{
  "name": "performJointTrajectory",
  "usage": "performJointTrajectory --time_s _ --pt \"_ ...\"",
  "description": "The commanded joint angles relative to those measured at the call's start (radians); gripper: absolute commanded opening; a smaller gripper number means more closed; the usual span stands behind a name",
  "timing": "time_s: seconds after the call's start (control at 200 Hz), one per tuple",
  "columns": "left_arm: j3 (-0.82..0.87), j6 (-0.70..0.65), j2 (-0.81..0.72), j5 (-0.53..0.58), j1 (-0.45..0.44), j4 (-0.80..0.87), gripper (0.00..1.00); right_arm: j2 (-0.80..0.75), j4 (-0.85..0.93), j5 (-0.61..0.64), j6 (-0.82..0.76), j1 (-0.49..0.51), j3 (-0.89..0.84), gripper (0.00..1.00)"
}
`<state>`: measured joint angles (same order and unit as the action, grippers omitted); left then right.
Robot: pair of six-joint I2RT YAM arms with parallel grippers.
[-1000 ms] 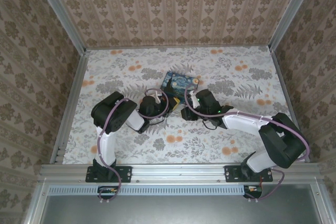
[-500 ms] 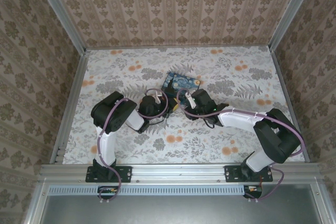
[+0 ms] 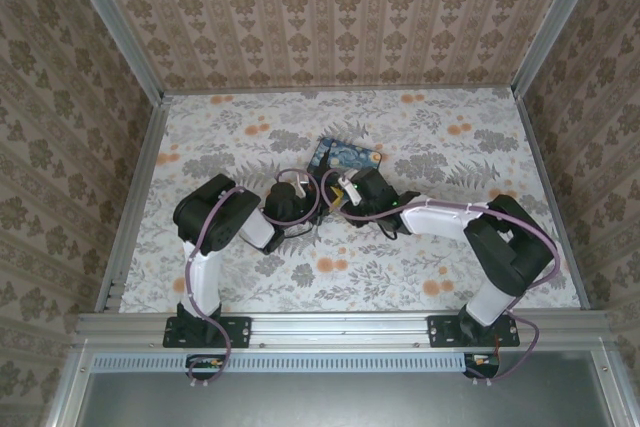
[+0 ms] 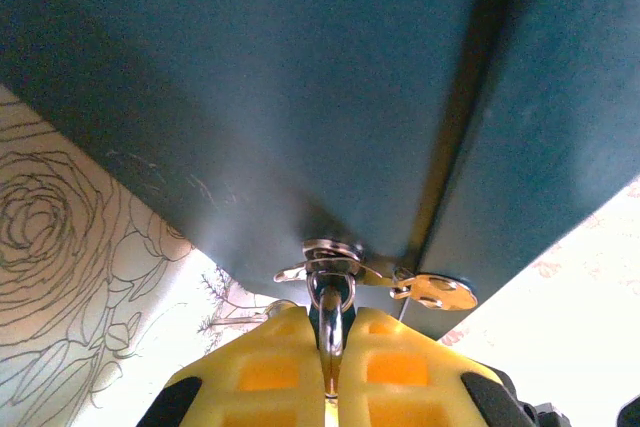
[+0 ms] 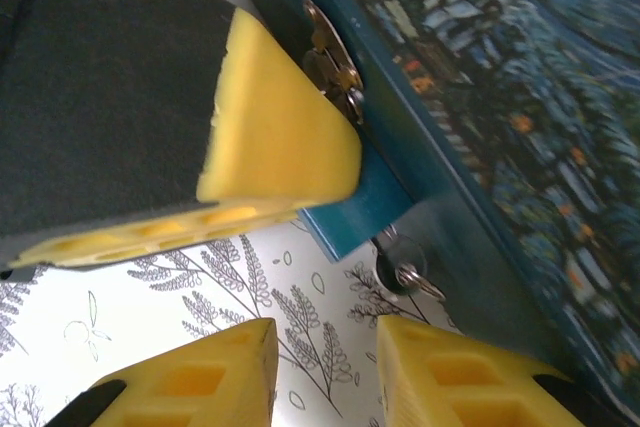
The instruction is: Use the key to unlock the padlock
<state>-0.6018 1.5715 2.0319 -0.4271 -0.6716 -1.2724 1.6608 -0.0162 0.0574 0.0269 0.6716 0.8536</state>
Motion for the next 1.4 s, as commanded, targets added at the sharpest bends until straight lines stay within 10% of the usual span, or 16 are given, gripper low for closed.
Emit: performJointTrajectory --time_s 0.0,0.53,0.74,1.205,1.39 --pt "0.017 0.012 -0.017 -0.035 0.002 -0.022 0.0 0.029 0.019 0.055 -0.025 0.005 0.044 0.33" --pt "0.011 0.011 -0.003 -0.041 -0.005 -0.024 0.0 0.1 0.004 0.156 -0.037 0.005 0.113 0.15" --pt "0.013 0.011 0.011 -0.036 -0.024 -0.023 0.0 0.1 -0.008 0.02 0.038 -0.002 0.138 0.0" --pt "0.042 -0.037 0.012 -0.002 -0.013 -0.01 0.0 0.006 -0.205 -0.499 0.404 -0.202 0.006 0.0" --pt "0.04 -0.054 0.015 -0.007 -0.007 0.004 0.0 -0.072 -0.194 -0.485 0.419 -0.214 -0.039 0.31"
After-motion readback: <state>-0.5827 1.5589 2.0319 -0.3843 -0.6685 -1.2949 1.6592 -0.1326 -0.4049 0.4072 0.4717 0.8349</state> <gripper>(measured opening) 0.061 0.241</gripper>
